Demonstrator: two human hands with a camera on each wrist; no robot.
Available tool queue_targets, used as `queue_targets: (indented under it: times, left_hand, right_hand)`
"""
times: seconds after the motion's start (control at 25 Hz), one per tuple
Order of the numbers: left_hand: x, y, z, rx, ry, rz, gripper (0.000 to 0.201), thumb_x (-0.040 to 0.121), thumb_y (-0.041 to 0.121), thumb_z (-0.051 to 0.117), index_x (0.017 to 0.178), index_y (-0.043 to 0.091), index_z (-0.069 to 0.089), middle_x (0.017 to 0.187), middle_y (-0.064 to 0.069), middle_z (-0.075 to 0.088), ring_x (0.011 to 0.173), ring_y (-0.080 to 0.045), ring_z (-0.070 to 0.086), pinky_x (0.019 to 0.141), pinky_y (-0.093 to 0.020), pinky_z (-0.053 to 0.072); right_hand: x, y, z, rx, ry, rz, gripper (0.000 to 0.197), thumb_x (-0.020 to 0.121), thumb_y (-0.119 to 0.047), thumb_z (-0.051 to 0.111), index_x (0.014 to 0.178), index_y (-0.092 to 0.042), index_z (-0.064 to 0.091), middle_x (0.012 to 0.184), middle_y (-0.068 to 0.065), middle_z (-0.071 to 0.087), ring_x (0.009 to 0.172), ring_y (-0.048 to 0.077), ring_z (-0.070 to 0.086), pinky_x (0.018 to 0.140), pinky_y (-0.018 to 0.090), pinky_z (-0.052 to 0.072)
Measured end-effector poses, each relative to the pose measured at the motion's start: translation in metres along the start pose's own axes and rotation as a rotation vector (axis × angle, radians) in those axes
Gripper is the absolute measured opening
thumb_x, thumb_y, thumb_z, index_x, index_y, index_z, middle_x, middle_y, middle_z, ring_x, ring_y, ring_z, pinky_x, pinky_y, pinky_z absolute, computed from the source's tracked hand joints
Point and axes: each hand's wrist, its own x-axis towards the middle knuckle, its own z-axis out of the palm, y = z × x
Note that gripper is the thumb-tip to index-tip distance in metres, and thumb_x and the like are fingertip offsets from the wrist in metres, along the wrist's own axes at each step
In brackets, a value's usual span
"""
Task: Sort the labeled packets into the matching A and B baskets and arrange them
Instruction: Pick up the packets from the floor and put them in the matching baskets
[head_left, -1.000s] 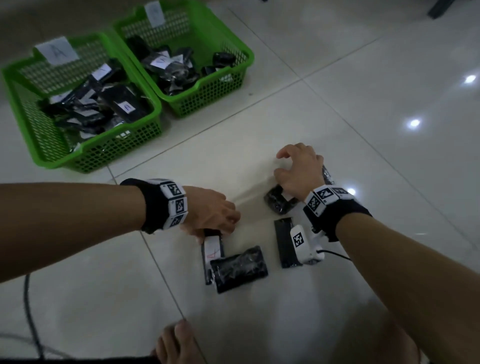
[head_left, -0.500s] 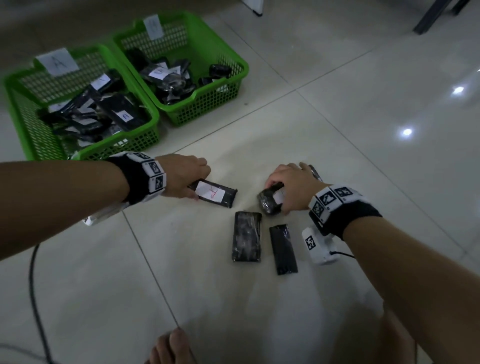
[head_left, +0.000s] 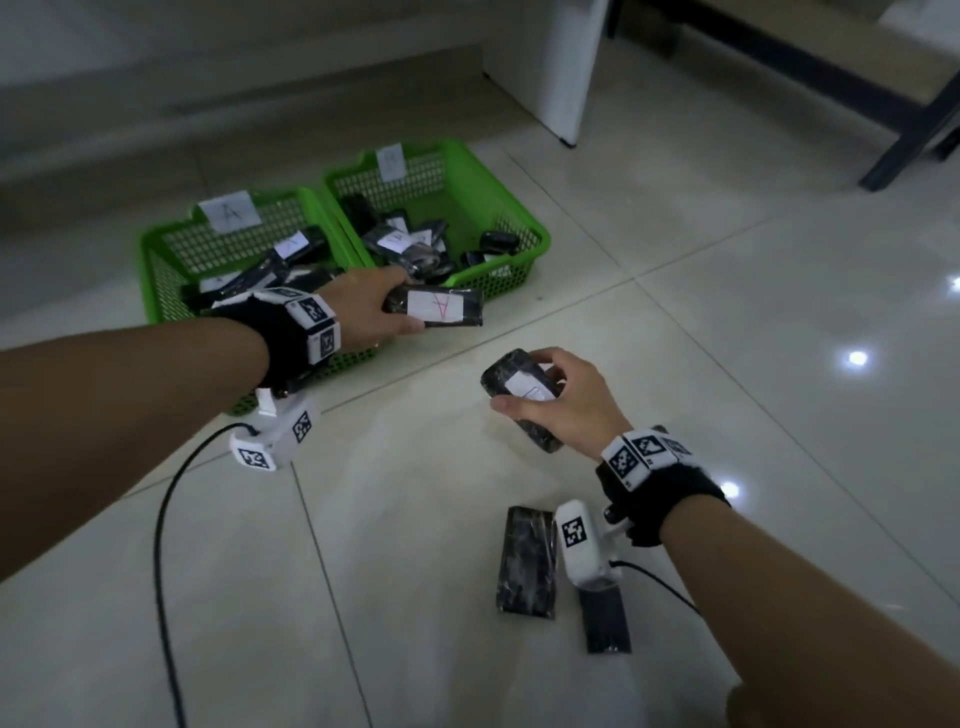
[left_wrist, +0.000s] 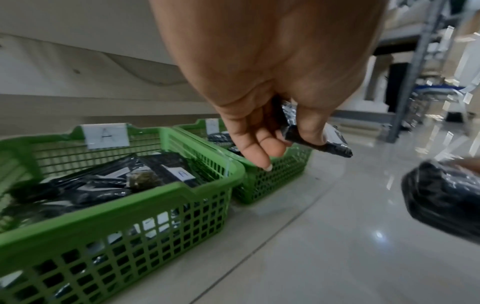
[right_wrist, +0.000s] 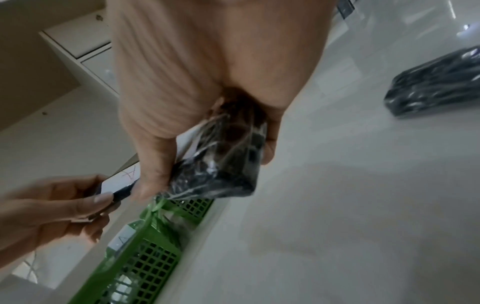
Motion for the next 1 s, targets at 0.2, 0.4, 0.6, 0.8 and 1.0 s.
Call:
queue_targets:
  times: [0.2,0.4,0.6,0.8,1.0]
  left_hand:
    - [-0.007,-0.031,-0.027,-0.153,0.191,-0.154,0.026,0.091,0.035,0.068,0.107,0.020,0.053,0.090,-0.003,0.060,0.069,-0.017,0.056,0.052,-0.025,0.038]
    - [-0.013,-0.081,-0.030,-0.158,0.346,-0.438,0.047,0.093,0.041,0.062,0.125,0.009,0.051,0.110,-0.013,0.063,0.094,-0.033,0.061,0.070,-0.032,0.046]
    - [-0.013,-0.121,-0.014,-0.212,0.360,-0.620,0.045,0.092,0.041,0.059,0.128,0.016,0.050,0.100,-0.007,0.067,0.079,-0.027,0.064,0.065,-0.030,0.052]
    - [-0.013,-0.130,0.012,0.230,0.147,-0.749,0.060,0.091,0.057,0.052,0.134,0.015,0.048,0.132,-0.014,0.050,0.120,-0.034,0.050,0.095,-0.043,0.048]
    - [-0.012,-0.138,0.024,0.107,0.254,-0.462,0.053,0.099,0.023,0.046,0.150,0.027,0.032,0.142,-0.008,0.042,0.127,-0.031,0.044,0.102,-0.049,0.046]
  right_hand:
    - [0.022,-0.033,0.018,0.478,-0.054,0.210,0.026,0.094,-0.030,0.069,0.092,-0.004,0.073,0.075,0.010,0.071,0.056,0.017,0.065,0.051,0.024,0.050]
    - [0.069,-0.057,0.033,0.465,0.037,0.245,0.048,0.094,-0.047,0.064,0.092,0.000,0.073,0.087,0.017,0.076,0.071,0.026,0.071,0.062,0.039,0.059]
    - [0.116,-0.093,0.049,0.319,0.036,0.136,0.065,0.058,-0.025,0.090,0.114,-0.010,0.060,0.103,0.009,0.073,0.082,0.020,0.070,0.061,0.031,0.058]
    - [0.165,-0.122,0.057,-0.063,0.310,-0.059,0.069,0.066,-0.039,0.081,0.122,-0.008,0.056,0.123,0.008,0.052,0.100,0.026,0.060,0.089,0.038,0.054]
    - [0.187,-0.111,0.066,-0.504,0.377,-0.163,0.044,0.085,-0.046,0.073,0.113,-0.016,0.056,0.110,0.007,0.064,0.110,0.033,0.053,0.097,0.045,0.043]
